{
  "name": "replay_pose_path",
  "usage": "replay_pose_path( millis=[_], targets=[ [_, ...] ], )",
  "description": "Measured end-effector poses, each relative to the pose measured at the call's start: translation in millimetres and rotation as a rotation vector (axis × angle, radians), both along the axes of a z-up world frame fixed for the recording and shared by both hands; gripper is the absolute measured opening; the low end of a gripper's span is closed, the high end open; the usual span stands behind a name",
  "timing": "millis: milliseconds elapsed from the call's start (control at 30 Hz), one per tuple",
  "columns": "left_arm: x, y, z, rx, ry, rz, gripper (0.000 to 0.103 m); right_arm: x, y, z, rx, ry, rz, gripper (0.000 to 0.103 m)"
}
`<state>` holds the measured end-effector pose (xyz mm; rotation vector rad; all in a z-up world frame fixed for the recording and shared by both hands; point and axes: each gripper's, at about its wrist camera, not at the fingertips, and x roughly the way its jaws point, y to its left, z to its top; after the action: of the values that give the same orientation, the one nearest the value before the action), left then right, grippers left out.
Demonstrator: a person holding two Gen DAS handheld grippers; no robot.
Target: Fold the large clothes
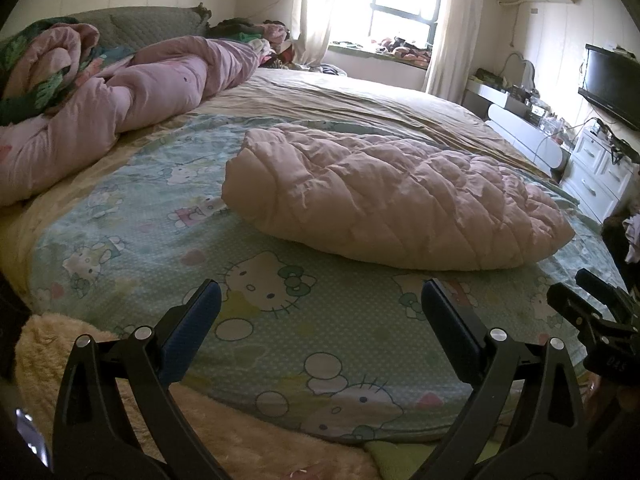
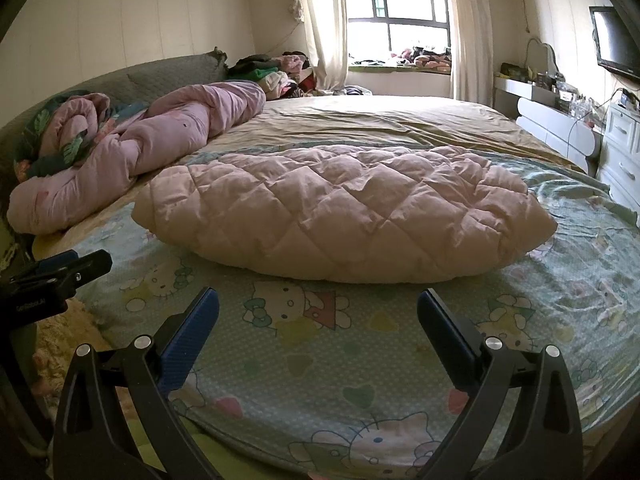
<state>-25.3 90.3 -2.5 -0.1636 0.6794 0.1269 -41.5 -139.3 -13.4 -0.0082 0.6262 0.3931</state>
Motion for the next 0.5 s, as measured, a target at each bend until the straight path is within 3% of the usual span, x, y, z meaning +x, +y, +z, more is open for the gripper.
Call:
replay_pose_path(
  millis=[500],
  targets=[
    [-0.3,0.8,0.3,0.001,0.0,0.002,0.094,-0.1,-0.1,0.3,0.002,-0.002,-0.001,0.099]
  ],
)
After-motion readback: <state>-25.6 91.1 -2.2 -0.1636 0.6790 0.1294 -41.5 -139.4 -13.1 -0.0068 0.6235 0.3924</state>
